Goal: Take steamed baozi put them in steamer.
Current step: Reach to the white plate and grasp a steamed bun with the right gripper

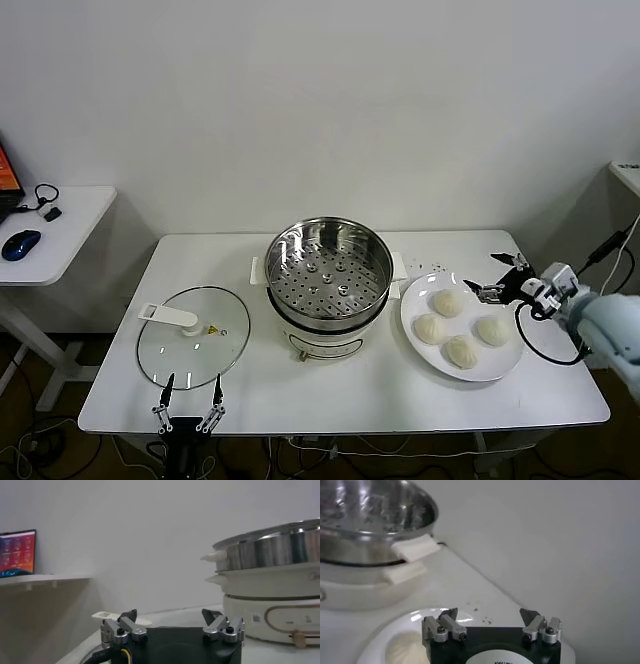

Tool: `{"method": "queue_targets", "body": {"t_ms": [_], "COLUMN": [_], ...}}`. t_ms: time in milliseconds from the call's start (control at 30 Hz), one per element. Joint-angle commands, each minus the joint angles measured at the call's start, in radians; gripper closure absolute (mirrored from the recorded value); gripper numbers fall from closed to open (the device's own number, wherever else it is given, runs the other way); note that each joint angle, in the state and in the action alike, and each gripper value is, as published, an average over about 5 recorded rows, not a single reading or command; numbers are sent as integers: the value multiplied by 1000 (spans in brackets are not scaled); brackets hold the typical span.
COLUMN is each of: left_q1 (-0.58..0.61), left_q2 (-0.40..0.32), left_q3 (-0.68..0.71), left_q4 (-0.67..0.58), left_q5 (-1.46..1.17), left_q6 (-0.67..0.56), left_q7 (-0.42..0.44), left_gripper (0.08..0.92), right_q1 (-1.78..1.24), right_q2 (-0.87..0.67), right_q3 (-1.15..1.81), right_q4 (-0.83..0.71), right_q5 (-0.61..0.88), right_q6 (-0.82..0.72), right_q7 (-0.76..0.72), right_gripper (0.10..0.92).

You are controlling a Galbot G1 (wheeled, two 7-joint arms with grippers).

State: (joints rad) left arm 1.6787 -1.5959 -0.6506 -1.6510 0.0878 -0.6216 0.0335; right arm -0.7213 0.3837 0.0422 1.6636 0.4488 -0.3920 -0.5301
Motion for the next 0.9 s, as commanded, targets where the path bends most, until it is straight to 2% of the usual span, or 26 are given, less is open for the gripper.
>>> {"method": "queue_targets", "body": {"t_ms": [33,233,400,633,900], "left_q1": [-2,0,9,11,12], "left_q2": [1,1,-1,-1,6], "left_q3": [6,7,9,13,3], "left_q4": [4,2,-8,-6,-1], "left_q5": [7,11,11,14,13], "left_q6": [-7,-10,-11,-27,-33], "left_q7": [0,4,7,8,10], "left_gripper": [177,177,177,177,177], "right_q1": [919,1474,1711,1711,1650], "right_q2": [-137,47,207,367,381], "right_q3": [-979,-1659,-2002,-2068,-2053], "right_q4": [-140,-281,-350,-454,-463], "right_q5": [-43,-43,17,87,90], "right_q6": [42,172,272,320,331], "right_q7": [-271,-419,-492,-532,-568], "right_gripper": [203,203,203,203,203]}}
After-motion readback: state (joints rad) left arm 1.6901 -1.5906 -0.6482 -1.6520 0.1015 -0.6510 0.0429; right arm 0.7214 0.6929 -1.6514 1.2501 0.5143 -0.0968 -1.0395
